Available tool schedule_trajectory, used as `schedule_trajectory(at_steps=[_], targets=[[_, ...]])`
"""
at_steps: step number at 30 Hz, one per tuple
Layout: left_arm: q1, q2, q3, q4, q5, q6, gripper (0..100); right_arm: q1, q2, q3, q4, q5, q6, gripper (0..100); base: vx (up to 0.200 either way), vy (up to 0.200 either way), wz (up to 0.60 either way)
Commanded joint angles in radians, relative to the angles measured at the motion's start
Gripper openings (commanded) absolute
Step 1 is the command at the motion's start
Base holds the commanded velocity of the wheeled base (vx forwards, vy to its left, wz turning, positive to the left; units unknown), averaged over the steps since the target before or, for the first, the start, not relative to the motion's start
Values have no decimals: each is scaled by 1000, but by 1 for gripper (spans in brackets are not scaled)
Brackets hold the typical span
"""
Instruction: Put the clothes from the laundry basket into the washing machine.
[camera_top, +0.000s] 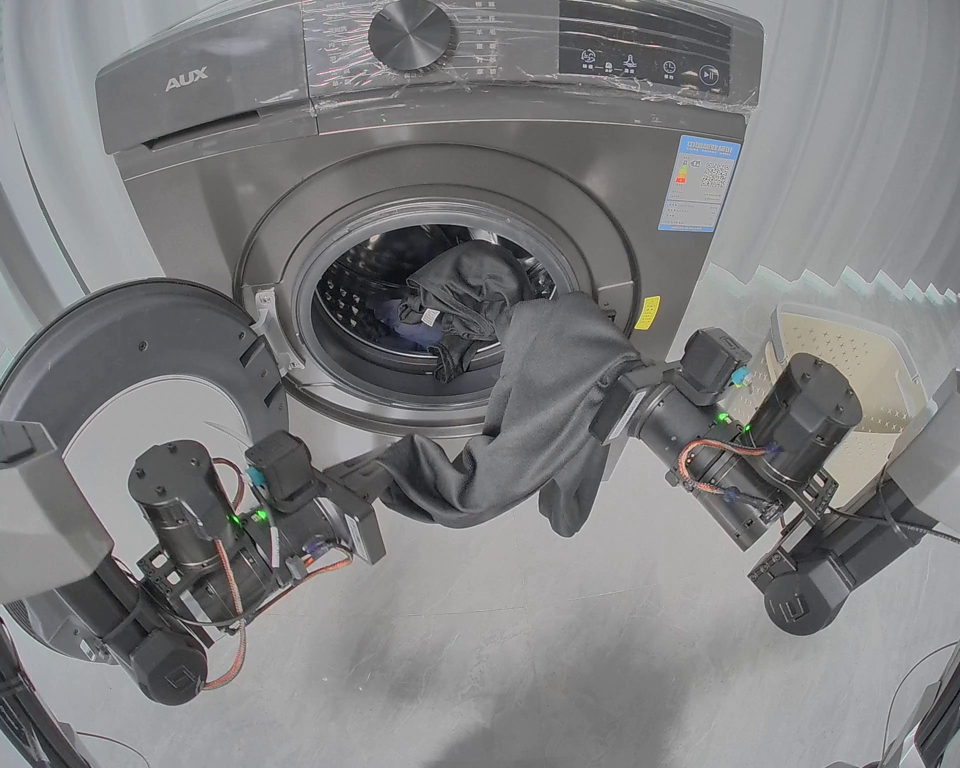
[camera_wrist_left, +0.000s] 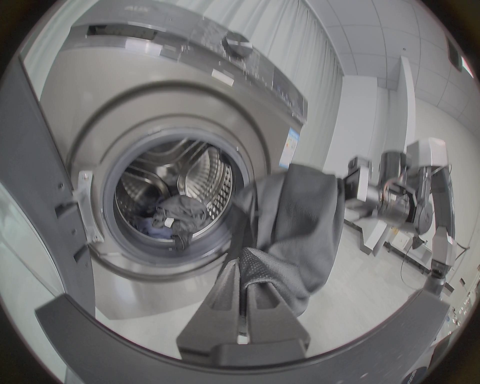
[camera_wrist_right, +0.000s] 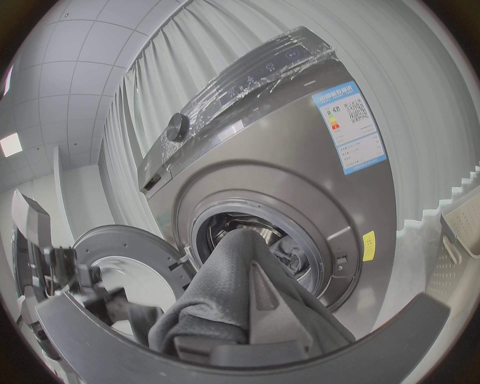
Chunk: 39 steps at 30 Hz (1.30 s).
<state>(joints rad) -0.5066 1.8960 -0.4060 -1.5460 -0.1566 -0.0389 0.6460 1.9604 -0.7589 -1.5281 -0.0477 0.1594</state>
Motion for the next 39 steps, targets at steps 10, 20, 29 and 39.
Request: schedule_trajectory(at_steps=[10, 20, 29, 39], targets=[[3, 106, 35, -3, -20, 13, 100, -14, -14, -13, 0, 0, 0, 0, 0, 0, 0], [2, 126, 136, -3, -55, 68, 100, -91, -12, -36, 3, 0, 2, 0, 0, 0, 0], [-16, 138, 157, -3, -86, 103, 100, -72, 0, -36, 2, 0, 2, 0, 0, 0, 0], [-72, 169, -65, -3, -74, 94, 100, 0, 92, -80, 8, -1, 0, 0, 0, 0, 0]])
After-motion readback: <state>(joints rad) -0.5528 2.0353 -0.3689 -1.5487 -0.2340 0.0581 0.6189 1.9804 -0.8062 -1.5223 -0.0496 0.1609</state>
